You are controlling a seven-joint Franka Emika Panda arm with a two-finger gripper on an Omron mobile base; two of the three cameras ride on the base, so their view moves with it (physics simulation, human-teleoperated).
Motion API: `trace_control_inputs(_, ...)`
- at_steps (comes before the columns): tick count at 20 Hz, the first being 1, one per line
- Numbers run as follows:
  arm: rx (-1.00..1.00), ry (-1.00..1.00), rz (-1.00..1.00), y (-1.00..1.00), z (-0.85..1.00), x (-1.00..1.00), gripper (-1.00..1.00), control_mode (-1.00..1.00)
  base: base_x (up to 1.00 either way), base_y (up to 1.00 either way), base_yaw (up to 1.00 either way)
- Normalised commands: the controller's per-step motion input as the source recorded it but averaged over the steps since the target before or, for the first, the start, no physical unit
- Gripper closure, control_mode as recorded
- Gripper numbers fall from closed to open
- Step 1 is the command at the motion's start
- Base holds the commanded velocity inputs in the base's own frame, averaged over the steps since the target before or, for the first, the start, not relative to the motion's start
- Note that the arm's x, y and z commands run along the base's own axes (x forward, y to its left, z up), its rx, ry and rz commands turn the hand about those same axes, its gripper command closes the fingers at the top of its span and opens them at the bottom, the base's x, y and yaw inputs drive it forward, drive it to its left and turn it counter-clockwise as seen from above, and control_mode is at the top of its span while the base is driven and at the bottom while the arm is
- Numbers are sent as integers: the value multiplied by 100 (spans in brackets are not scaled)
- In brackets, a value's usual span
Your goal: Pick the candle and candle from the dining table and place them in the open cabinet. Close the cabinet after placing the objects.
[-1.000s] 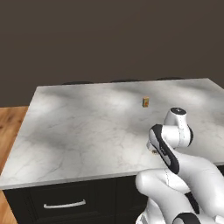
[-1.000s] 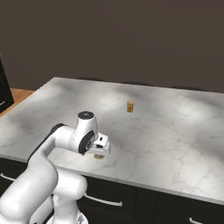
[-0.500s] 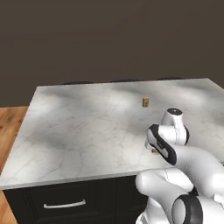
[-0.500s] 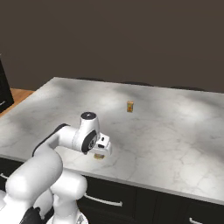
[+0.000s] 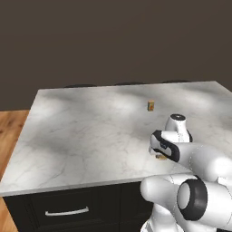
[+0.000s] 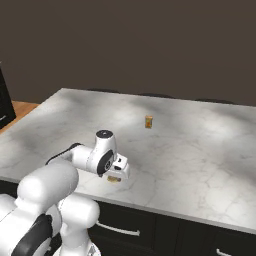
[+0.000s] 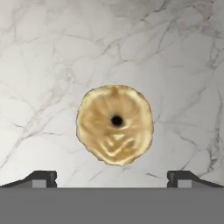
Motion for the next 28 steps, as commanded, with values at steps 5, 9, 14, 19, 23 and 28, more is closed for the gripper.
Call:
trace_control_inputs(5,0,0,-3,-3,-10,15,-100,-100,0,0,0)
trace_control_inputs(9,0,0,-4,-1,-5,16,-100,-100,0,0,0)
trace_control_inputs(14,0,0,-4,-1,-4,16,-100,-100,0,0,0)
trace_control_inputs(19,0,0,-4,-2,-8,5,-100,-100,0,0,0)
trace_control_inputs(23,0,0,-6,0,-5,0,100,-100,0,0,0)
trace_control_inputs(28,0,0,-6,-4,-5,0,100,-100,0,0,0)
